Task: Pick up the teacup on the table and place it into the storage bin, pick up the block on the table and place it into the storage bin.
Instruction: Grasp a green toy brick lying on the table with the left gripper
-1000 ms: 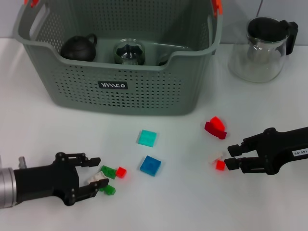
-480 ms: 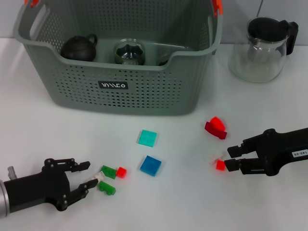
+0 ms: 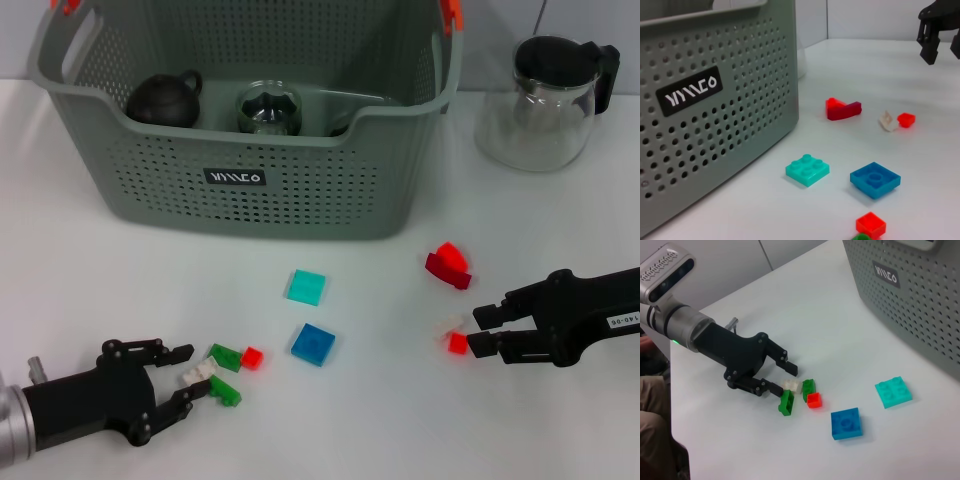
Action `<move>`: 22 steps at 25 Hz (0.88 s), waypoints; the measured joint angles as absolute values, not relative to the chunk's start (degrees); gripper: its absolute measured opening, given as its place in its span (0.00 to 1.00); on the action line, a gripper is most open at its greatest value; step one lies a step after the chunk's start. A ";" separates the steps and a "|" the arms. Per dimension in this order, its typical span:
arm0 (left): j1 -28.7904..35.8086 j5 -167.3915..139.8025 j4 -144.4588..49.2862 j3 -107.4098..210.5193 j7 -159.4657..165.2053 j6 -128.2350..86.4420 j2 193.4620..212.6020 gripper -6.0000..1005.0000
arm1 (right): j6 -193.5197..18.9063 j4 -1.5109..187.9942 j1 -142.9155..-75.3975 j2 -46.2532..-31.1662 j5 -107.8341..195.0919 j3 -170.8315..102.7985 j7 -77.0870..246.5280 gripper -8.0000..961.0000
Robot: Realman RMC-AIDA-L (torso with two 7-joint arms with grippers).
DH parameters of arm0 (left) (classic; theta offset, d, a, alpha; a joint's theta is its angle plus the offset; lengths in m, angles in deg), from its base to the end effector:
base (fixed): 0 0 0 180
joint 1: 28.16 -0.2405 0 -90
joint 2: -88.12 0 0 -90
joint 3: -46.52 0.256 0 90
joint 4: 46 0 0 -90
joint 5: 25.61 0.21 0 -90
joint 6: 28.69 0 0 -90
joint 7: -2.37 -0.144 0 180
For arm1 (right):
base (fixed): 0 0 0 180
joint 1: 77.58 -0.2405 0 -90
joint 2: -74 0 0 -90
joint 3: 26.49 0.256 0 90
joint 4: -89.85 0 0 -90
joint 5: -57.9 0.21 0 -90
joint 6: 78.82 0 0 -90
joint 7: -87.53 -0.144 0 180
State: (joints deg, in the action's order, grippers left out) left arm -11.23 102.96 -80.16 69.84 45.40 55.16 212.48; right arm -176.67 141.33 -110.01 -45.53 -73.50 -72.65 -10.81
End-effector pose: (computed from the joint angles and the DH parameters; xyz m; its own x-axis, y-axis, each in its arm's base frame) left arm -0.3553 0.2374 -0.0342 0.9267 0.1822 0.3287 0.3172 -0.8481 -0.4243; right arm 0.2485 0.3228 0.0067 0.8584 -0.4878 -0.1585 -0.4950 -0.8688 -0.0071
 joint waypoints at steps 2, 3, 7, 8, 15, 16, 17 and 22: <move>-11.18 102.96 -79.92 69.76 45.29 54.61 212.48 0.41 | -176.65 141.33 -110.01 -45.53 -73.50 -72.62 -10.81 0.43; -11.15 102.96 -79.91 69.59 45.26 54.22 212.48 0.41 | -176.65 141.33 -110.01 -45.53 -73.49 -72.62 -10.81 0.43; -11.01 102.59 -79.91 69.27 45.27 53.21 212.47 0.41 | -176.58 141.33 -110.01 -45.53 -73.40 -72.74 -10.81 0.43; -10.99 102.38 -79.91 69.25 45.28 53.21 212.47 0.40 | -176.57 141.34 -110.01 -45.53 -73.40 -72.74 -10.81 0.43; -11.00 102.08 -79.92 69.38 45.27 53.80 212.39 0.40 | -176.56 141.35 -110.01 -45.53 -73.54 -72.56 -10.81 0.43; -11.00 102.13 -79.92 69.51 45.25 53.82 212.39 0.40 | -176.55 141.35 -110.01 -45.53 -73.54 -72.56 -10.81 0.43; -11.00 102.17 -79.92 69.59 45.24 53.83 212.39 0.39 | -176.56 141.35 -110.01 -45.53 -73.54 -72.57 -10.81 0.43; -11.08 102.52 -79.92 69.71 45.18 53.82 212.39 0.39 | -176.55 141.35 -110.01 -45.53 -73.54 -72.76 -10.81 0.43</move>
